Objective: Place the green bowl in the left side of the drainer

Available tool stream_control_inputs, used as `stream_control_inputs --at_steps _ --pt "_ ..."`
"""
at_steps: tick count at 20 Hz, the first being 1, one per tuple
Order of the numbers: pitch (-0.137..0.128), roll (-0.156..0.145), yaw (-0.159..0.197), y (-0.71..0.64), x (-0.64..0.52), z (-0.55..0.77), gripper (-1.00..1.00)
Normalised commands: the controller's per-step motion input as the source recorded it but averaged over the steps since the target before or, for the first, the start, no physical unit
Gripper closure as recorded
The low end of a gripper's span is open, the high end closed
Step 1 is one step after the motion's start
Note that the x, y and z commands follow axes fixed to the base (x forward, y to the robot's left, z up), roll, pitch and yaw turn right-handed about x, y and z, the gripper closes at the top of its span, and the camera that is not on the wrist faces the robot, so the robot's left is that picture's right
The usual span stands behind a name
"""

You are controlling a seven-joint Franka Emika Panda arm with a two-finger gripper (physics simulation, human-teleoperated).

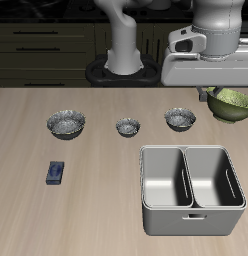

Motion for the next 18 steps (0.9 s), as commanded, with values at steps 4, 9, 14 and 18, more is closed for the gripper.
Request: stream_control_inputs --at_steps 4,9,14,18 --pt "0.018 -0.014 0.003 -0.13 0.07 -0.13 1.0" --pt "0.022 -0.014 0.008 -0.07 0.06 -0.17 1.0" --pt "0.014 0.018 0.025 0.13 -0.01 -0.1 1.0" --pt "0.007 -0.009 0.029 0.05 0.04 -0.14 1.0"
